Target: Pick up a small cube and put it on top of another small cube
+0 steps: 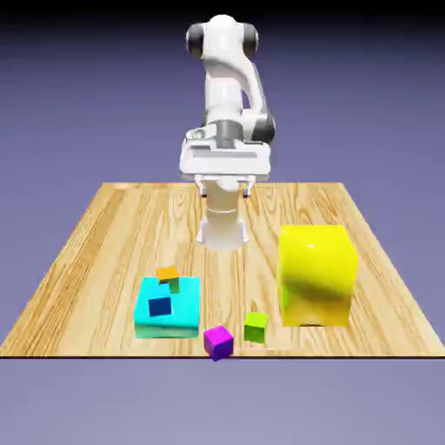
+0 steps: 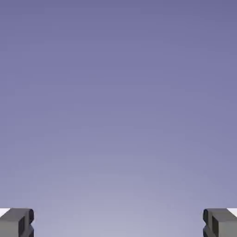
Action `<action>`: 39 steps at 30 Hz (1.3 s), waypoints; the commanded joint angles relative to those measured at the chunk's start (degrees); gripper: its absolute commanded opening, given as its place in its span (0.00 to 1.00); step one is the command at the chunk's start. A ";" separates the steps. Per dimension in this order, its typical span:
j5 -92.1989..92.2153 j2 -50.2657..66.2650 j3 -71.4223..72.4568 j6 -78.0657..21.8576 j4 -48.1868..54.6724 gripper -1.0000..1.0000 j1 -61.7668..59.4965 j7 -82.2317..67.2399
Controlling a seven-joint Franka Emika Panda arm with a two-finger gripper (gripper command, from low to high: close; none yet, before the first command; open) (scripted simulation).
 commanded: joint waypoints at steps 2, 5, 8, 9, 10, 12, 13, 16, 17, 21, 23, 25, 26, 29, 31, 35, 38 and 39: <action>-4.31 4.16 -1.56 -1.22 2.02 1.00 1.71 -4.90; -10.78 10.39 -3.89 -3.05 5.04 1.00 4.27 -12.24; -17.24 16.61 -6.23 -4.88 8.07 1.00 6.82 -19.58; -19.40 18.69 -7.01 -5.49 9.08 1.00 7.68 -22.03; -21.55 20.77 -7.79 -6.10 10.09 1.00 8.53 -24.48; -25.87 24.92 -9.35 -7.32 12.10 1.00 10.24 -29.37; -28.02 27.00 -10.13 -7.93 13.11 1.00 11.09 -31.82; -34.49 33.23 -12.46 -9.76 16.14 1.00 13.65 -39.16; -36.64 35.30 -13.24 -10.37 17.14 1.00 14.50 -41.61; -45.26 43.61 -16.36 -12.81 21.18 1.00 17.91 -51.40; -49.57 47.76 -17.91 -14.02 23.19 1.00 19.62 -56.29; -52.53 50.61 -18.98 -14.86 24.58 1.00 20.79 -59.65; -52.53 50.61 -18.98 -14.86 24.58 1.00 20.79 -59.65; -55.02 56.84 -20.56 -11.01 27.50 1.00 20.71 -56.47; -56.68 60.99 -21.62 -8.44 29.45 1.00 20.66 -54.35; -56.62 60.81 -21.57 -8.55 29.37 0.00 20.67 -54.44; -54.12 54.59 -19.99 -12.40 26.45 0.00 20.74 -57.62; -53.29 52.51 -19.47 -13.68 25.47 0.00 20.77 -58.68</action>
